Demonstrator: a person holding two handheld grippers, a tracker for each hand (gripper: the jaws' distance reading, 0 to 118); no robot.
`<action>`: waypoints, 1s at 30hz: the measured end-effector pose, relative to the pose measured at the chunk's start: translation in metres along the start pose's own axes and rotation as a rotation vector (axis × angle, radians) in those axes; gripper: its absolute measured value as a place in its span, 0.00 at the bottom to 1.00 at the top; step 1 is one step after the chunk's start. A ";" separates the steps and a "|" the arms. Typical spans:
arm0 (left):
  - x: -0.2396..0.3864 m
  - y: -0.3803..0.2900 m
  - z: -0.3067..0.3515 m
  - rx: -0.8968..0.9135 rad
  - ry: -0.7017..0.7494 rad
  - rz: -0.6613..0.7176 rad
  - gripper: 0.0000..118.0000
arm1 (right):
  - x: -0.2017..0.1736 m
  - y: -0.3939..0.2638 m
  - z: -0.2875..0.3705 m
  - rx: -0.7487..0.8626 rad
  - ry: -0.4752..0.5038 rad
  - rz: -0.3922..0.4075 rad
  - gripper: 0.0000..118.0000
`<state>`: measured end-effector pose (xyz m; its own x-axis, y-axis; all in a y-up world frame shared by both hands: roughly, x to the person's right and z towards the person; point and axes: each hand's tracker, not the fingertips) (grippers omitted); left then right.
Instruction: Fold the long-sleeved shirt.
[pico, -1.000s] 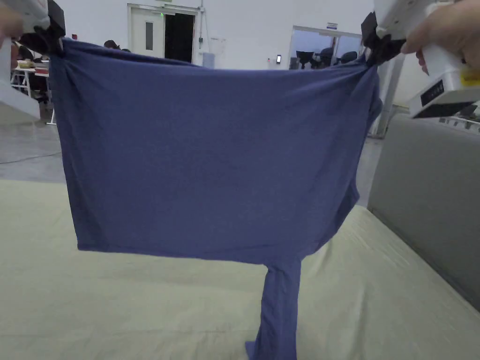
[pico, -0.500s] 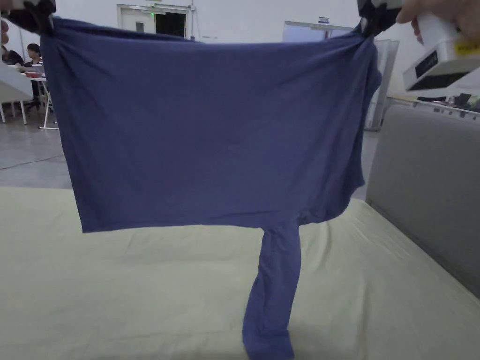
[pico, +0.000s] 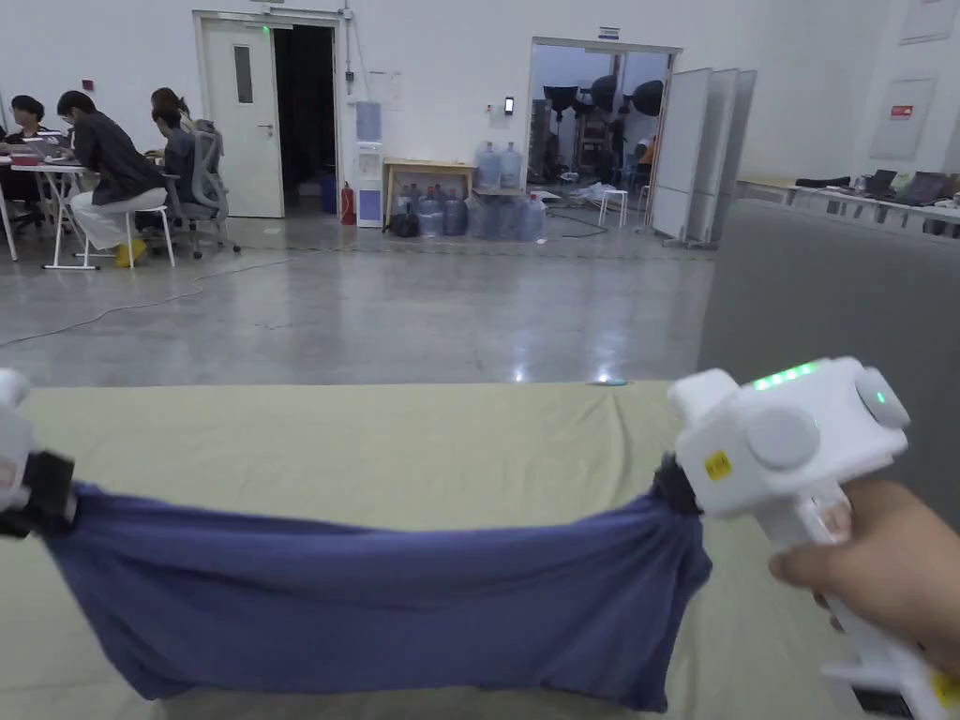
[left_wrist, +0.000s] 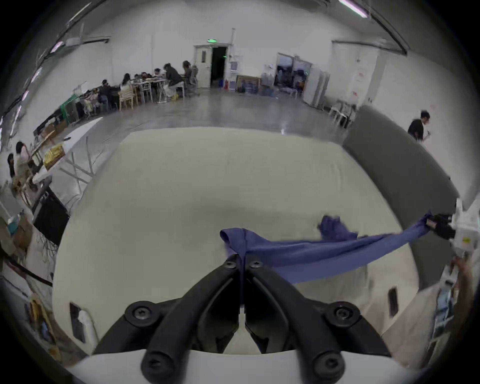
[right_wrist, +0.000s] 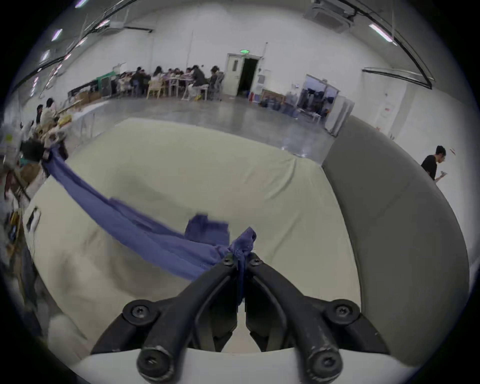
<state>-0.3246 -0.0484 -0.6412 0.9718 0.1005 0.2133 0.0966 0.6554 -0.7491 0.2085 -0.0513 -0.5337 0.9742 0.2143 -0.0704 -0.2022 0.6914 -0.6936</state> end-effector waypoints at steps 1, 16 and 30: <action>0.005 -0.023 0.011 -0.019 0.010 -0.026 0.00 | -0.004 -0.022 0.007 -0.008 0.007 0.004 0.00; -0.005 -0.319 0.046 -0.331 -0.039 -0.004 0.00 | -0.084 -0.298 0.049 -0.385 0.222 -0.065 0.00; -0.025 -0.392 -0.024 -0.460 0.017 0.048 0.00 | -0.107 -0.340 -0.027 -0.649 0.218 -0.105 0.01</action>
<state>-0.3819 -0.3255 -0.3683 0.9805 0.1077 0.1645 0.1335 0.2495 -0.9591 0.1758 -0.3283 -0.3096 0.9970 -0.0221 -0.0746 -0.0710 0.1335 -0.9885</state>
